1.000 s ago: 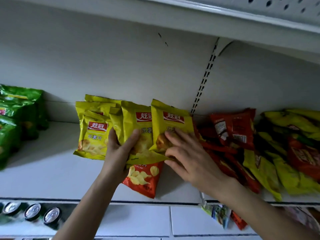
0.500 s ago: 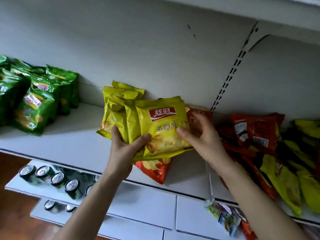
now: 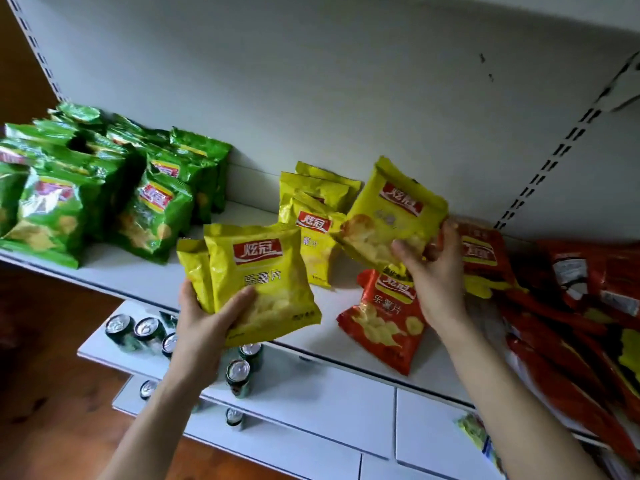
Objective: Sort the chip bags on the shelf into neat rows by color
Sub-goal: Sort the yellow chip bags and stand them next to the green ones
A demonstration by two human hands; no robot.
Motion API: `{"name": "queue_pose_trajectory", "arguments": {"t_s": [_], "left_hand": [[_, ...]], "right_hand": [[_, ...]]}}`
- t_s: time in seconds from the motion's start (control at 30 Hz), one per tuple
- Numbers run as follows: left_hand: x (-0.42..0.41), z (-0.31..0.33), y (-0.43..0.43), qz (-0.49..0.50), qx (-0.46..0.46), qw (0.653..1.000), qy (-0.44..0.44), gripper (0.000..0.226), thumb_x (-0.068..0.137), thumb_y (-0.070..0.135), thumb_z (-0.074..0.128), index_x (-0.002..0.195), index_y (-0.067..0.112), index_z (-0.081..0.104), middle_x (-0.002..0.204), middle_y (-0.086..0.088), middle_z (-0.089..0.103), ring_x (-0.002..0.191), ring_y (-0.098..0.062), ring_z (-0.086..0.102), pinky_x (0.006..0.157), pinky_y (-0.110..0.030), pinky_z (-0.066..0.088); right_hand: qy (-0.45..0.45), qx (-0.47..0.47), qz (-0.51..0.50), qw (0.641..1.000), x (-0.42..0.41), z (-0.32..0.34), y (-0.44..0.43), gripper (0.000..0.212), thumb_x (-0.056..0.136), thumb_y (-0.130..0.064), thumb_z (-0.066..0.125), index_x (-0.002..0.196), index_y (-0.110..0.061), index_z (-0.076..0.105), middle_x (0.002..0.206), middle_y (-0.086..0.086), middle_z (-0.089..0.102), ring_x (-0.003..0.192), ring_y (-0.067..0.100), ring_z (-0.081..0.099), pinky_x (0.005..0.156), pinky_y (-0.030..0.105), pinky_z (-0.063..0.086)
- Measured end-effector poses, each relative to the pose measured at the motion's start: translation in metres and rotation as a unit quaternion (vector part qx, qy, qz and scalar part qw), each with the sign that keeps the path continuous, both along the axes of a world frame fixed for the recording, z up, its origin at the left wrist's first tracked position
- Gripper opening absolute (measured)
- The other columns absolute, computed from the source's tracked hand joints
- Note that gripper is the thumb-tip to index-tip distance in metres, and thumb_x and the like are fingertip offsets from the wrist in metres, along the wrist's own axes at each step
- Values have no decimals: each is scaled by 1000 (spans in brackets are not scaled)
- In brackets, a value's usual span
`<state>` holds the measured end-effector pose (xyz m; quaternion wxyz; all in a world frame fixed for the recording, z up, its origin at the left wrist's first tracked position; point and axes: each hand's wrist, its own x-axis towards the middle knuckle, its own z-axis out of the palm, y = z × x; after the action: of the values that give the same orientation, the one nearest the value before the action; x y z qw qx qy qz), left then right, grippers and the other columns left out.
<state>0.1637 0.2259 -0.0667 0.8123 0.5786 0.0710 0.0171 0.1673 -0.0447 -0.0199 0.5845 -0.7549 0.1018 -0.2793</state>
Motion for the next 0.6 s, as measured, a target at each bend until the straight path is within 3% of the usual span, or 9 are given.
{"name": "queue_pose_trajectory", "arguments": {"t_s": [0.07, 0.13, 0.2, 0.27, 0.43, 0.6], "left_hand": [[8, -6, 23, 4, 12, 1000, 6, 76, 48, 35, 86, 114, 30, 48, 112, -7, 66, 94, -24, 68, 75, -37, 59], [15, -10, 41, -3, 25, 1000, 4, 75, 48, 36, 84, 113, 32, 48, 111, -5, 66, 95, -24, 68, 78, -39, 58], [21, -13, 54, -15, 35, 999, -1, 69, 51, 33, 84, 110, 35, 49, 109, -3, 66, 94, -22, 68, 74, -34, 59], [26, -16, 64, -30, 37, 999, -4, 72, 51, 31, 87, 112, 32, 48, 107, -1, 66, 92, -20, 68, 66, -25, 58], [38, -22, 76, -65, 43, 997, 2, 66, 64, 14, 82, 118, 25, 44, 107, -5, 64, 92, -23, 66, 59, -20, 56], [48, -24, 83, -103, 48, 994, -7, 76, 52, 34, 86, 116, 30, 46, 109, -4, 65, 92, -21, 67, 63, -23, 57]], "right_hand": [[26, -51, -7, 998, 12, -15, 30, 79, 73, -13, 76, 137, -3, 31, 130, 14, 52, 110, 14, 58, 93, 26, 47], [56, -80, -1, 995, 24, -33, 57, 85, 73, -11, 75, 141, -1, 24, 135, 16, 46, 120, 22, 51, 101, 33, 41], [85, -108, -10, 990, 34, -47, 74, 87, 75, -9, 74, 143, -2, 20, 139, 17, 41, 125, 23, 45, 104, 28, 35], [131, -149, -40, 979, 40, -57, 87, 85, 78, -10, 72, 144, -2, 18, 140, 18, 41, 124, 29, 46, 97, 25, 33], [229, -209, -80, 947, 51, -75, 108, 85, 83, -27, 67, 146, -5, 14, 134, 21, 48, 118, 37, 50, 97, 42, 38], [198, -191, -94, 957, 67, -68, 124, 78, 87, -18, 62, 145, -2, 13, 144, 18, 37, 128, 31, 42, 94, 25, 27]]}}
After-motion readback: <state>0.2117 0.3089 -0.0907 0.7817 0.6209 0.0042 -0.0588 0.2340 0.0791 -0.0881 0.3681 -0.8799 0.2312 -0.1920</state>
